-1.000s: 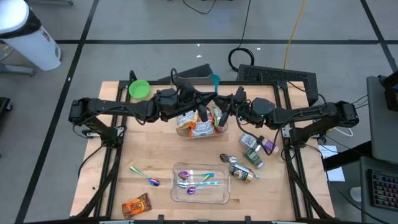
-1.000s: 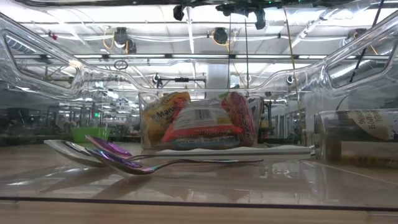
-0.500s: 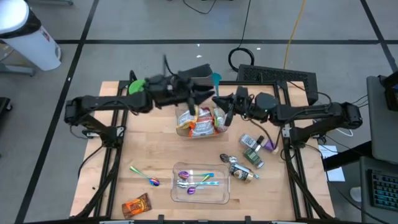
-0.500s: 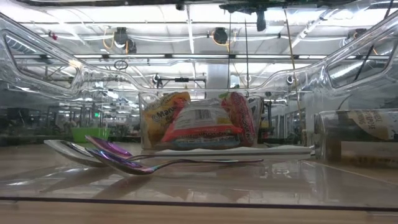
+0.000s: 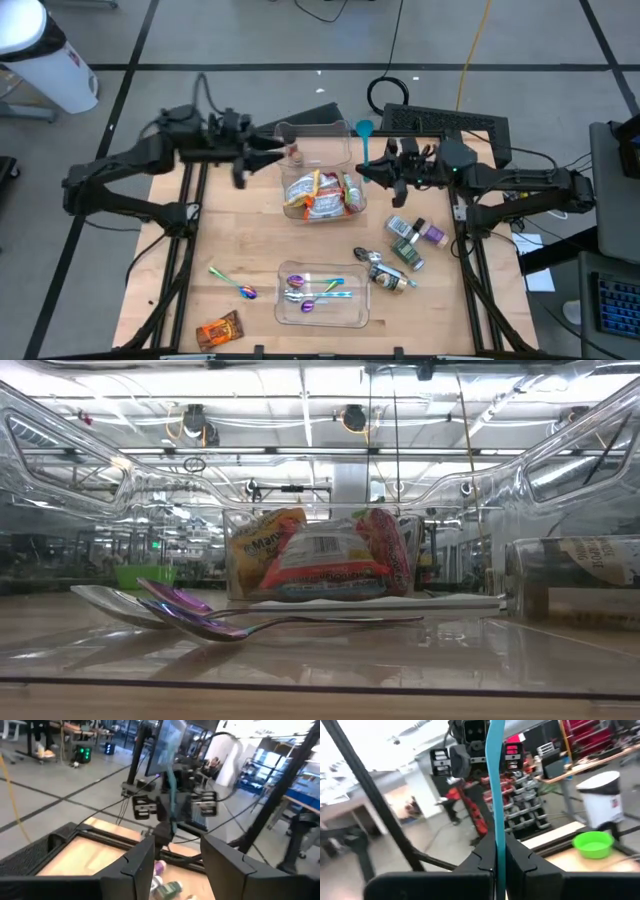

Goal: Pick & Place Food Item
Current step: Put the light blue spoon into the bottom transparent bin

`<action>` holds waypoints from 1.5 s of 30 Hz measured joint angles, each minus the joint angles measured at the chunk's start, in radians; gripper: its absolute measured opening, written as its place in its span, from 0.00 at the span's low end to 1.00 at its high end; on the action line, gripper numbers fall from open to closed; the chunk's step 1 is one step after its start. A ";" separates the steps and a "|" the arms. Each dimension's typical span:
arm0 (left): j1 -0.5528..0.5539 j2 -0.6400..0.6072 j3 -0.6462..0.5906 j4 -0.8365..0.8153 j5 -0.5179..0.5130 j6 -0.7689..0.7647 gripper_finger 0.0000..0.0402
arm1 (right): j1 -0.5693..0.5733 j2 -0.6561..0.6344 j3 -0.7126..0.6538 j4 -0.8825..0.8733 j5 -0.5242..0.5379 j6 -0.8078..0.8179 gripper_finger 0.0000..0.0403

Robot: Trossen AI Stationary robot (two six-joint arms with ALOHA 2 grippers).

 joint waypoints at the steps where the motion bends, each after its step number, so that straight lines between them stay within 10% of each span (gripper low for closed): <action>1: -0.014 -0.023 0.000 -0.016 -0.001 0.000 0.40 | 0.011 0.001 0.006 0.000 -0.007 0.013 0.00; 12: -0.232 -0.133 0.000 -0.047 -0.035 -0.033 0.38 | 0.232 0.191 0.229 -0.169 -0.010 -0.071 0.00; 19: -0.419 -0.056 0.000 -0.007 -0.274 -0.067 0.38 | 0.318 0.337 0.288 -0.242 -0.059 -0.027 0.00; 35: -0.691 0.258 -0.001 0.464 -0.463 -0.178 0.38 | 0.606 0.438 -0.006 0.154 0.039 0.304 0.01; 45: -0.799 0.293 -0.001 0.511 -0.645 -0.184 0.38 | 0.706 0.440 -0.006 0.082 0.132 0.367 0.00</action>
